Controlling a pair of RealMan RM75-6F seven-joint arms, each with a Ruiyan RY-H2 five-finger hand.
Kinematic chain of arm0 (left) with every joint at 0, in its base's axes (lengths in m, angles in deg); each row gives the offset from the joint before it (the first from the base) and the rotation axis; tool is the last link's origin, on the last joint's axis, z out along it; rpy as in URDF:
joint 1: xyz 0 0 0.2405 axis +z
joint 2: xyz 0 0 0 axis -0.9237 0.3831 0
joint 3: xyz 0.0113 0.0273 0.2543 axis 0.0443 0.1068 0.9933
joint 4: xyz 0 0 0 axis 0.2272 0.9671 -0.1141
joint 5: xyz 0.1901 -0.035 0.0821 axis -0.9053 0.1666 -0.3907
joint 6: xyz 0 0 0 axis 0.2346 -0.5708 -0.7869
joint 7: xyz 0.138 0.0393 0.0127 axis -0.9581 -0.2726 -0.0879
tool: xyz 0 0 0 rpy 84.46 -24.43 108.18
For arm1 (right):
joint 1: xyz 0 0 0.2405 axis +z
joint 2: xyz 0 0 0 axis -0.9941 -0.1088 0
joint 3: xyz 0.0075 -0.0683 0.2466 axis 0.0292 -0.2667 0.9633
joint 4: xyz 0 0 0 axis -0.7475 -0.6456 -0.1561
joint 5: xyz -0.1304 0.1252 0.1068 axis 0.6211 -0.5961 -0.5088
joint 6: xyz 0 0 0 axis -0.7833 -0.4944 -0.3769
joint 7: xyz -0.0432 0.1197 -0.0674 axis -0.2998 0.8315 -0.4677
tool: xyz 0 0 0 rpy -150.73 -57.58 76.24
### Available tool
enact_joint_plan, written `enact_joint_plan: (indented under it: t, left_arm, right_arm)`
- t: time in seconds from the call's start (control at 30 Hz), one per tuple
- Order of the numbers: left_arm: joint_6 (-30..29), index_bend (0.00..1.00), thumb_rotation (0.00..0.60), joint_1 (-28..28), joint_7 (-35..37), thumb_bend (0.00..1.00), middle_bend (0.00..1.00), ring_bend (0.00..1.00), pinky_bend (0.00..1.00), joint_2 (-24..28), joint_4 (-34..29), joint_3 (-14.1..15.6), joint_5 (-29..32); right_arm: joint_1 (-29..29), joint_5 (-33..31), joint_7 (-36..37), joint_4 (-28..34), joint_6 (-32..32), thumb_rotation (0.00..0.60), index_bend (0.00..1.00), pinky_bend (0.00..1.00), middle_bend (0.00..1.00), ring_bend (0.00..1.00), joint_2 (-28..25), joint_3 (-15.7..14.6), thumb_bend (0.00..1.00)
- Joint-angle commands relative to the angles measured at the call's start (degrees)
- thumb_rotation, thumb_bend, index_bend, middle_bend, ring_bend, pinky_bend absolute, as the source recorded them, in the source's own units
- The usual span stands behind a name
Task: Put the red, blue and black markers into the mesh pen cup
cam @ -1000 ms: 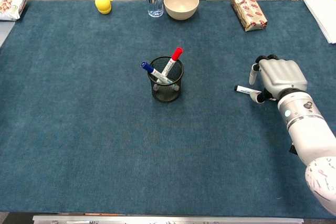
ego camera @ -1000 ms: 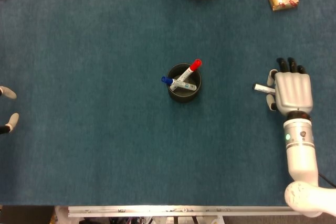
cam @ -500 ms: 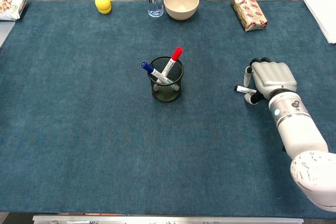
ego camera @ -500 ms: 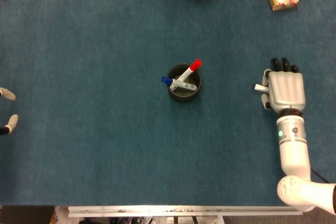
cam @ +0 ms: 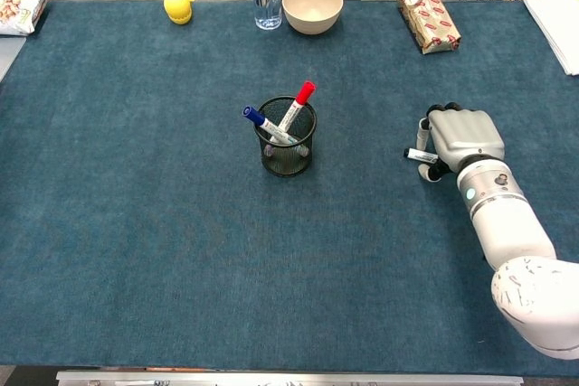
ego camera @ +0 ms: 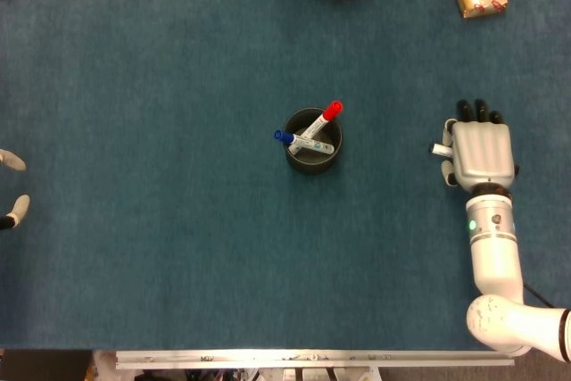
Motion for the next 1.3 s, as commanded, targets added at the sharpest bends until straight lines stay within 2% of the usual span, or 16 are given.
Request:
enact_joint_plan:
  t: [0.03, 0.33, 0.63, 0.9, 1.1, 1.3]
  left_arm:
    - [0.04, 0.40, 0.600, 0.01, 0.02, 0.29, 0.06, 0.01, 0.00, 0.00, 0.00, 0.01, 0.03]
    - [0.10, 0.40, 0.600, 0.00, 0.14, 0.29, 0.06, 0.01, 0.00, -0.03, 0.14, -0.03, 0.00]
    - [0.15, 0.40, 0.600, 0.00, 0.05, 0.29, 0.06, 0.01, 0.00, -0.08, 0.16, -0.07, 0.08]
    - [0.51, 0.40, 0.600, -0.07, 0.04, 0.29, 0.06, 0.01, 0.00, -0.24, 0.32, -0.07, 0.33]
    - [0.53, 0.40, 0.600, -0.12, -0.11, 0.29, 0.06, 0.01, 0.00, -0.31, 0.30, -0.12, 0.33]
    - [0.56, 0.40, 0.600, -0.10, -0.22, 0.29, 0.06, 0.01, 0.00, -0.31, 0.29, -0.10, 0.40]
  right_arm:
    - [0.07, 0.00, 0.10, -0.18, 0.03, 0.600, 0.49, 0.20, 0.17, 0.09, 0.10, -0.07, 0.27]
    - [0.13, 0.14, 0.60, -0.54, -0.14, 0.600, 0.57, 0.19, 0.17, 0.09, 0.24, -0.21, 0.37]
    - [0.05, 0.82, 1.84, 0.26, -0.13, 0.600, 0.61, 0.20, 0.18, 0.09, -0.20, -0.12, 0.41]
    - [-0.87, 4.68, 11.58, 10.63, 0.65, 0.600, 0.65, 0.19, 0.21, 0.09, -5.40, 4.07, 0.43]
    - [-1.31, 9.68, 17.93, 16.82, 0.28, 0.600, 0.67, 0.19, 0.23, 0.09, -8.58, 5.55, 0.44]
    - [-0.99, 10.50, 22.70, 21.09, 2.73, 0.600, 0.67, 0.19, 0.23, 0.09, -11.00, 6.44, 0.44]
